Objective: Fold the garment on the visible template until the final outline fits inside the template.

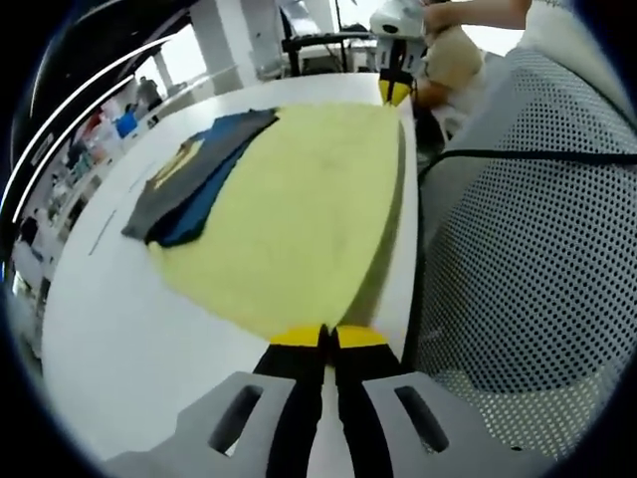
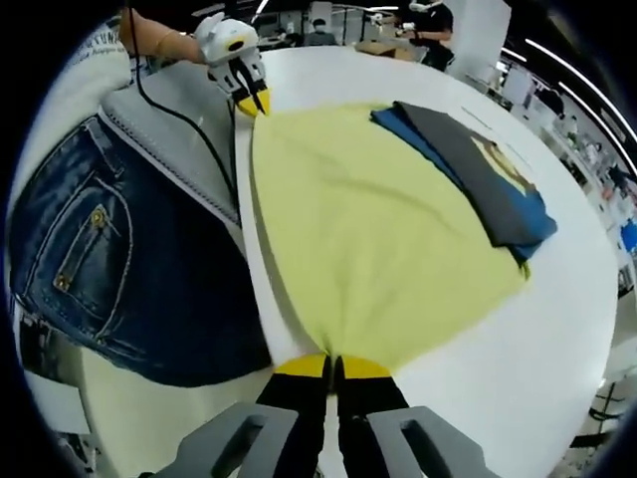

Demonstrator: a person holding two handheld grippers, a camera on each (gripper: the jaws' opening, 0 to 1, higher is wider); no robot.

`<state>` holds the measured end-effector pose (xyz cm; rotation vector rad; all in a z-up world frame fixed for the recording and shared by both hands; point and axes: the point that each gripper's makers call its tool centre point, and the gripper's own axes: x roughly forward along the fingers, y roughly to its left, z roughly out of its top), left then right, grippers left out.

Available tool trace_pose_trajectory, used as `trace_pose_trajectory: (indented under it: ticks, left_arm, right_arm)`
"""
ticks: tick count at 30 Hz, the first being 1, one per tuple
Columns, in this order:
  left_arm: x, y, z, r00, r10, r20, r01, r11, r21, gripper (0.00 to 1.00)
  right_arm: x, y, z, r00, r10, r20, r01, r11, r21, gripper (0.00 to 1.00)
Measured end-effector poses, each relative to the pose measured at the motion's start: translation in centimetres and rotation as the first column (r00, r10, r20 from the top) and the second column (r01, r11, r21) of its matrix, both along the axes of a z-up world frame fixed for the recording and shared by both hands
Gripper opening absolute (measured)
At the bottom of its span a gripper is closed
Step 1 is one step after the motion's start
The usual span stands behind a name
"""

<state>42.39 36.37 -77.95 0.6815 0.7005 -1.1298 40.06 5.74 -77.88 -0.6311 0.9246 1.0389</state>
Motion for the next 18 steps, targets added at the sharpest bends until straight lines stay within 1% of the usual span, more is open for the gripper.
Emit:
trace_pose_trajectory:
  ticks: [3, 7, 8, 12, 14, 18]
  left_arm:
    - [0.5, 0.0, 1.1, 1.000, 0.003, -0.008, -0.003, 1.000, -0.021, 0.00]
    - [1.3, -0.1, 2.1, 1.000, 0.003, 0.000, -0.003, 0.999, -0.032, 0.00]
    - [1.5, -0.2, 2.7, 1.000, 0.000, 0.006, 0.001, 0.999, -0.036, 0.00]
    - [2.1, 0.0, 4.0, 1.000, -0.005, 0.015, 0.006, 0.999, -0.052, 0.00]
    - [2.1, -0.1, 4.7, 1.000, -0.008, 0.014, 0.008, 0.998, -0.064, 0.00]
    - [1.7, -0.2, 5.4, 1.000, -0.016, 0.010, 0.017, 0.997, -0.072, 0.00]
  right_arm:
    - [0.3, 0.0, 0.6, 1.000, -0.015, 0.009, 0.015, 1.000, 0.011, 0.00]
    - [1.0, -0.1, 1.9, 0.999, -0.029, 0.035, 0.029, 0.999, 0.025, 0.00]
    - [1.3, -0.1, 2.3, 0.999, -0.033, 0.044, 0.031, 0.999, 0.027, 0.00]
    - [1.8, 0.0, 3.4, 0.998, -0.032, 0.059, 0.030, 0.999, 0.028, 0.00]
    - [1.9, 0.0, 4.0, 0.998, -0.027, 0.064, 0.025, 0.999, 0.024, 0.00]
    - [1.9, -0.1, 4.5, 0.997, -0.023, 0.067, 0.021, 1.000, 0.022, 0.00]
